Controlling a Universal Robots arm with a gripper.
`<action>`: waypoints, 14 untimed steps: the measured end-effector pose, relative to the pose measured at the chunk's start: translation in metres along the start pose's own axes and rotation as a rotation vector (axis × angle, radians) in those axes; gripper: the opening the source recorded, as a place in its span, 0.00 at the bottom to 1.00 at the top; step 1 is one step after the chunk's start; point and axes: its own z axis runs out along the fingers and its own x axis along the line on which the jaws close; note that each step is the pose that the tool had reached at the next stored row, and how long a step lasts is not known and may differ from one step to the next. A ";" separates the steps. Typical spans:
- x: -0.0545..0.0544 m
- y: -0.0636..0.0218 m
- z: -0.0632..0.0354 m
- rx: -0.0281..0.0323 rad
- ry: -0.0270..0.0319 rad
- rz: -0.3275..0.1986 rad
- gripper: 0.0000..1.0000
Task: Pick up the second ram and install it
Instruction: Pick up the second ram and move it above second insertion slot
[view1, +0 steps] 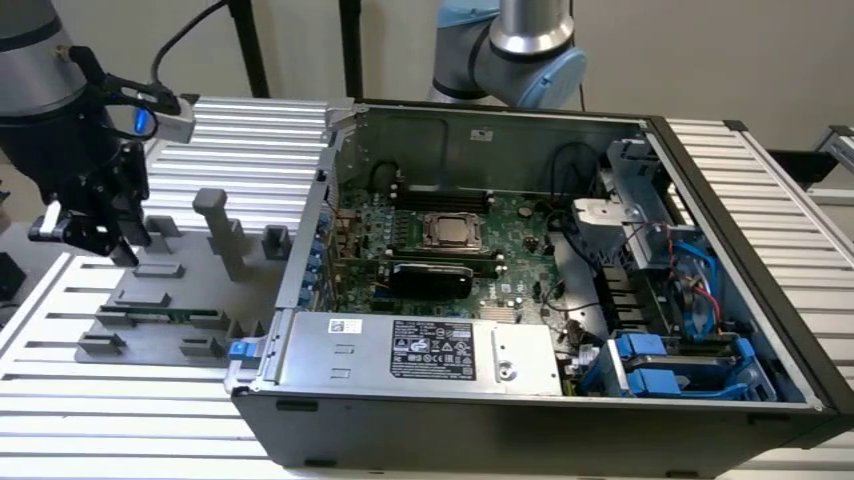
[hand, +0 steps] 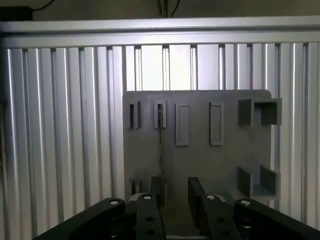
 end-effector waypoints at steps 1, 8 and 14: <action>0.000 -0.0002 0.0019 0.0002 0.0000 -0.004 1.00; 0.000 -0.0007 0.0146 0.0000 0.0007 -0.028 1.00; 0.002 -0.0010 0.0255 0.0000 0.0008 -0.034 1.00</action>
